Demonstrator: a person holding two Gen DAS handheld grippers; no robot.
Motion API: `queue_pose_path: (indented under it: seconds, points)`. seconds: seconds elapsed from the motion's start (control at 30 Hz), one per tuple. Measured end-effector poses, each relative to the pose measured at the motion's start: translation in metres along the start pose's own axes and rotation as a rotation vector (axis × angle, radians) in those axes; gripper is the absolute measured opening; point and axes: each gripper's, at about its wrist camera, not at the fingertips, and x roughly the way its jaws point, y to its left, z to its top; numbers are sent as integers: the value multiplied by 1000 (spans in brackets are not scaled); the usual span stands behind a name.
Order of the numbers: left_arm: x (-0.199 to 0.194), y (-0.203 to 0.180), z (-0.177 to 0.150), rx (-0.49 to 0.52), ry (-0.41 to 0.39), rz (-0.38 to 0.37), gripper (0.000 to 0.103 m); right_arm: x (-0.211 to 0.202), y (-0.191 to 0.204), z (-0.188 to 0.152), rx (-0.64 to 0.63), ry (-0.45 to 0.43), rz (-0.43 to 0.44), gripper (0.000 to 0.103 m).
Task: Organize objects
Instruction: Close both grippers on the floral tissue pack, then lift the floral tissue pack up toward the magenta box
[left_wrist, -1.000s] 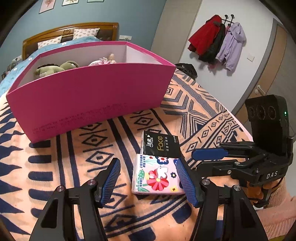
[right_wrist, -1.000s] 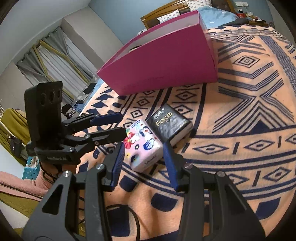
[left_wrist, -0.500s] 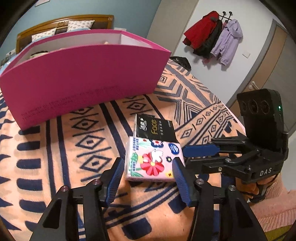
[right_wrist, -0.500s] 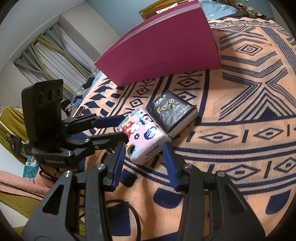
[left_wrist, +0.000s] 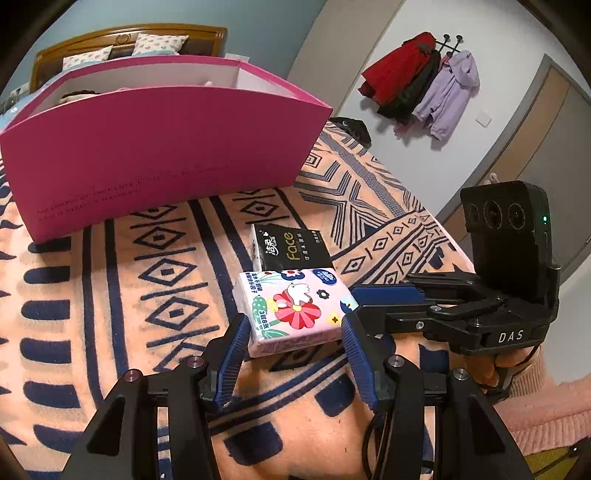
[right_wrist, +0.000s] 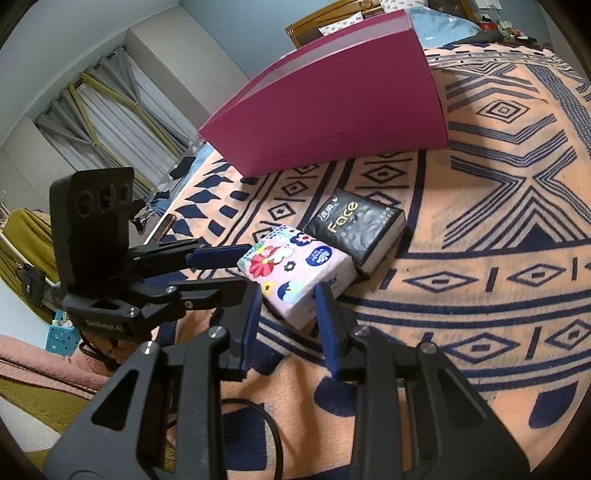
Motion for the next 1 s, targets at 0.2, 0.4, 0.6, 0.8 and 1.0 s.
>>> queue_pose_path:
  seconds: [0.2,0.4,0.6,0.8,1.0]
  points:
    - [7,1,-2,-2,24,-27,52,4,-16,0,96,0,7,33]
    - [9,1,-1,-13,30,-37,45,6,-17,0,88,-6,-17,33]
    - [-1,-14,2,11,5,-51,45,-9,-5,3,47,-30,-31,33]
    - [-8,-22,23,52,-42,-30,47,-22,-3,19,21,-76,-47,33]
    - [8,-9,44,17,-36,-20,47,-16,-15,35,28,-81,-51,33]
